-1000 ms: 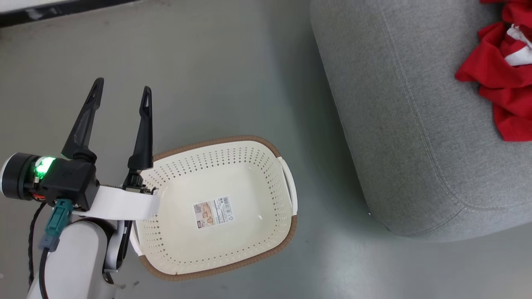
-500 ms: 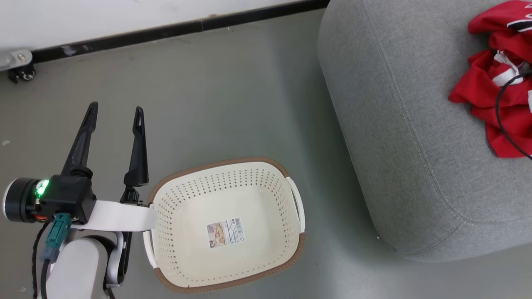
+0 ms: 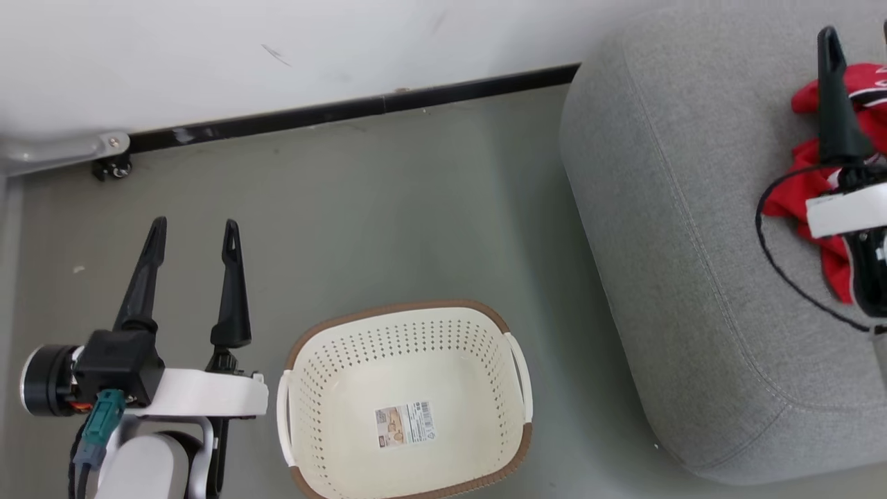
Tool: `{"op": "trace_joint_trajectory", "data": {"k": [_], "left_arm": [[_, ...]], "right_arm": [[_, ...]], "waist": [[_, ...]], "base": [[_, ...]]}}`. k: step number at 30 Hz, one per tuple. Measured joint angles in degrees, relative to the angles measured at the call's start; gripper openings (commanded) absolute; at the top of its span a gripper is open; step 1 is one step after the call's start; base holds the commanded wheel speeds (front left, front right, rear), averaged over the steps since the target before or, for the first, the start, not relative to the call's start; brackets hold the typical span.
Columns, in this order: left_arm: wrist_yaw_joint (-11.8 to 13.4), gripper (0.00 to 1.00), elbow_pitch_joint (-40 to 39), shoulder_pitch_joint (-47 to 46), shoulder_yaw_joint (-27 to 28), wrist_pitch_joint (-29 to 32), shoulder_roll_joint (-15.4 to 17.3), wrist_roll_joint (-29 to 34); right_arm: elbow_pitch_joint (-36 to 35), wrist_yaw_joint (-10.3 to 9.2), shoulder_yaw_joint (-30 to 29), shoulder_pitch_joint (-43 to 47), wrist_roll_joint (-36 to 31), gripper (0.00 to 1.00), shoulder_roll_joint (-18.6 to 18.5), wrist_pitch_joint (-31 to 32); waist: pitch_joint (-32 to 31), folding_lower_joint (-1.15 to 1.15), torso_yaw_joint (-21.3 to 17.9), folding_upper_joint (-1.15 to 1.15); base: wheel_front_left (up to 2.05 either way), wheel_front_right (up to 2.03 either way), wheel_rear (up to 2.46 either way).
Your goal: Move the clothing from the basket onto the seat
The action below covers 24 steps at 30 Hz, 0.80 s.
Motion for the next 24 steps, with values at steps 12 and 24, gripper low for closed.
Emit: {"op": "trace_joint_trajectory", "data": {"k": [12, 24], "left_arm": [[0.0, 1.00, 0.9, 5.2, -0.5, 0.0, -2.0, -0.1], [-0.6, 1.00, 2.4, 9.0, -2.3, 0.0, -3.0, -0.1]], "right_arm": [[-2.5, 0.00, -1.4, 10.9, -0.6, 1.00, 5.5, -0.6], [-3.9, 0.00, -1.8, 21.1, -3.1, 1.00, 9.5, -0.5]], "waist": [[-6.0, 0.00, 3.5, 0.00], [-10.9, 0.00, 6.3, 0.00]], "base": [[0.00, 0.00, 0.00], [0.00, 0.00, 0.00]]}}
